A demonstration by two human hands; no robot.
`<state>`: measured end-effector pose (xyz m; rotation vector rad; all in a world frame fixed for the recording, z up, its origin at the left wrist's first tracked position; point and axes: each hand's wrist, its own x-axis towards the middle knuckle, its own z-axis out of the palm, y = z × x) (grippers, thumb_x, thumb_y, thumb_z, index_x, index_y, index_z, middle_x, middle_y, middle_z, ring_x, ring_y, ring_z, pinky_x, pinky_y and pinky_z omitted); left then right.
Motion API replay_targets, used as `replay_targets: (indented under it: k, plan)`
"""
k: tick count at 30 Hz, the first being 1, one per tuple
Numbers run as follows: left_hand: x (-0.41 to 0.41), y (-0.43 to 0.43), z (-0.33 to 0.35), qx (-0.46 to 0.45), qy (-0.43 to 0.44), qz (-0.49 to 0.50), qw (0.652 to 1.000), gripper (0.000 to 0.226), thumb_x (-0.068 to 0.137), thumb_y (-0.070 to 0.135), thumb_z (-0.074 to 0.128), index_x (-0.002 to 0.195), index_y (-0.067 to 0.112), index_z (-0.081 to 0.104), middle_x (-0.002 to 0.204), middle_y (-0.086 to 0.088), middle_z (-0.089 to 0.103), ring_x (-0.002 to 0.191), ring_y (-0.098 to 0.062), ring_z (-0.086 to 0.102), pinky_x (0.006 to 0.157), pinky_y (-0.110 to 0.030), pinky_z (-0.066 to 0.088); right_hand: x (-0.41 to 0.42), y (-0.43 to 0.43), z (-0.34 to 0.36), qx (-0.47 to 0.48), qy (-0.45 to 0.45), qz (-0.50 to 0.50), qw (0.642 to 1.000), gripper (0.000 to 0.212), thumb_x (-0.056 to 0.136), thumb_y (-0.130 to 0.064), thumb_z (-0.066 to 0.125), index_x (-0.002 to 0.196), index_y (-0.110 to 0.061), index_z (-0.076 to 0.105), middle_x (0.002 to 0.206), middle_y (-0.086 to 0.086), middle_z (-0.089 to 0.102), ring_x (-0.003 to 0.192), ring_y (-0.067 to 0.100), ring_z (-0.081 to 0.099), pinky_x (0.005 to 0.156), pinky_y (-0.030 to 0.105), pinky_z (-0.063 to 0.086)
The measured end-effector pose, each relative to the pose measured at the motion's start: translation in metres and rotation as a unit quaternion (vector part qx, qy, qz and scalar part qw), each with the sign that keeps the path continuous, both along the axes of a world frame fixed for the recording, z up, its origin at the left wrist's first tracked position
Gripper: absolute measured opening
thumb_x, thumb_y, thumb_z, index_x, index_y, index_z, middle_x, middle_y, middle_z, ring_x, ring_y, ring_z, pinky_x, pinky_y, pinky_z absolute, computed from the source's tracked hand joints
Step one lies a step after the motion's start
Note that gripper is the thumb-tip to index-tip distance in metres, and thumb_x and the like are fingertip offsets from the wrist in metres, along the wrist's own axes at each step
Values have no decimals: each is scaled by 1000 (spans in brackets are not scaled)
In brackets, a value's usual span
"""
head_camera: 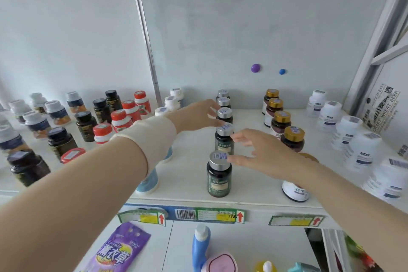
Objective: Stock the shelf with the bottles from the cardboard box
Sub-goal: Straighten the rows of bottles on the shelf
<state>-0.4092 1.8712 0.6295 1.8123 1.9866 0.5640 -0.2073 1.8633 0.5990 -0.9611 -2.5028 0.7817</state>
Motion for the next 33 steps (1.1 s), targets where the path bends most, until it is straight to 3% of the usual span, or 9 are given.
replay_targets:
  k: [2, 5, 8, 11, 14, 16, 25, 28, 33]
  plan:
    - [-1, 4, -15, 5, -46, -20, 999, 61, 82, 42, 65, 134, 23, 40, 129, 5, 51, 106, -10, 54, 84, -20, 41, -2, -7, -20, -38, 46, -28, 998, 59, 74, -43, 70, 126, -29, 47, 124, -15, 50, 108, 0, 47, 90, 20, 40]
    - [0, 10, -32, 20, -49, -48, 997, 60, 84, 40, 64, 135, 20, 40, 120, 6, 51, 99, -8, 52, 65, -5, 35, -8, -17, -44, -68, 91, -55, 992, 58, 68, -38, 76, 116, -39, 45, 114, -23, 51, 105, -3, 51, 81, 13, 44]
    - [1, 14, -43, 26, -47, -60, 997, 54, 85, 36, 64, 130, 16, 44, 110, 5, 50, 95, -10, 52, 67, -14, 38, -15, -27, -60, -93, 117, -66, 987, 56, 63, -35, 81, 103, -48, 43, 105, -32, 51, 99, -9, 52, 77, 9, 45]
    - [1, 17, -48, 31, -98, -61, 993, 43, 84, 25, 67, 121, 12, 49, 95, 8, 52, 80, -5, 52, 61, -2, 40, -20, -29, -70, -102, 146, -85, 980, 51, 63, -27, 83, 92, -47, 46, 97, -25, 57, 97, -1, 59, 80, 12, 48]
    - [1, 17, -48, 9, -140, -58, 988, 41, 83, 19, 68, 119, 10, 49, 103, 1, 53, 84, -11, 52, 76, -17, 48, -19, -29, -71, -106, 160, -89, 977, 49, 64, -22, 83, 90, -45, 48, 92, -21, 60, 89, -1, 62, 71, 3, 47]
    - [2, 15, -45, -4, -150, -56, 987, 40, 84, 18, 67, 119, 10, 48, 107, -2, 52, 86, -13, 53, 76, -21, 51, -16, -29, -69, -105, 162, -89, 977, 49, 63, -21, 83, 88, -44, 48, 89, -21, 60, 83, -4, 62, 65, -1, 44]
    - [7, 5, -42, -22, -123, -56, 991, 42, 84, 22, 67, 121, 13, 47, 119, -6, 53, 92, -16, 56, 75, -20, 52, -13, -25, -72, -115, 163, -81, 977, 51, 64, -24, 83, 98, -40, 48, 92, -21, 60, 83, -5, 62, 66, 0, 46]
    - [9, 2, -43, -6, -95, -51, 994, 46, 85, 24, 66, 124, 13, 46, 116, -4, 52, 86, -12, 53, 72, -17, 51, -13, -24, -72, -120, 157, -79, 977, 55, 64, -25, 83, 106, -34, 48, 97, -19, 59, 87, -1, 62, 74, 7, 48]
    - [7, -2, -37, -15, -42, -45, 998, 61, 83, 33, 66, 135, 17, 38, 120, 2, 50, 101, -13, 51, 86, -25, 41, -8, -22, -57, -103, 145, -64, 982, 63, 65, -31, 80, 118, -30, 47, 104, -20, 54, 101, 5, 56, 86, 22, 49]
